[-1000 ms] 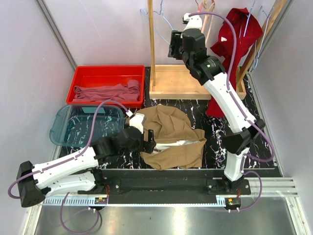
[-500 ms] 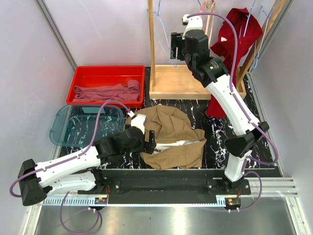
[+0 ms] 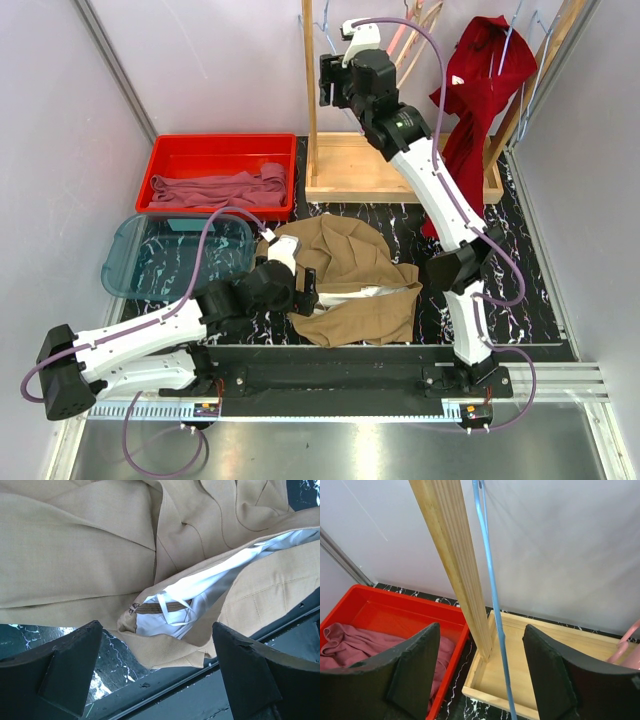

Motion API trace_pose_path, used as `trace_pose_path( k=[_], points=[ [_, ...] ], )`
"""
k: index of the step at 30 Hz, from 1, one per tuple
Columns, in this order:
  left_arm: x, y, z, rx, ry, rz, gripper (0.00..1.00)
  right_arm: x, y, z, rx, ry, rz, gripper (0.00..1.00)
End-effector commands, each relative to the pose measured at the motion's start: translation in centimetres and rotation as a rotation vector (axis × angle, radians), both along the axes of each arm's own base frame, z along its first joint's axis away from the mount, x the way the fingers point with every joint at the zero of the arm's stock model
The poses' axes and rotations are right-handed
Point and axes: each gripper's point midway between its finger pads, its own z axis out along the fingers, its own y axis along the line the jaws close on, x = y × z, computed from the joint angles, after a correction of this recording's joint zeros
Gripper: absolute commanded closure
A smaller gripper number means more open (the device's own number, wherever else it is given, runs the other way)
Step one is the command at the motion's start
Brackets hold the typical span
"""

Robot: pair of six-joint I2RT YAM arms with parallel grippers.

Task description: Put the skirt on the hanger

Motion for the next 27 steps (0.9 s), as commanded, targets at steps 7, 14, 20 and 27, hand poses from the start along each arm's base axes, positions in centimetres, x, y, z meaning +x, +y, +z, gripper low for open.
trace_pose_path(
  k=[7, 14, 20, 27],
  points=[
    [0.6, 0.1, 0.2, -0.018, -0.020, 0.033, 0.06, 1.8, -0.8, 0.5, -0.007, -0.048, -0.056, 0.35],
    [0.7, 0.1, -0.1, -0.009, -0.014, 0.035, 0.06, 1.5, -1.2, 1.7, 0.024, -0.061, -0.072, 0.90],
    [0.7, 0.1, 0.0, -0.013, -0.017, 0.036, 0.06, 0.3, -3.3, 5.7, 0.077, -0.138, -0.141, 1.00],
    [0.8, 0.1, 0.1, -0.013, -0.022, 0.041, 0.05, -3.2, -4.1, 10.1, 0.115, -0.198, -0.069, 1.00]
  ],
)
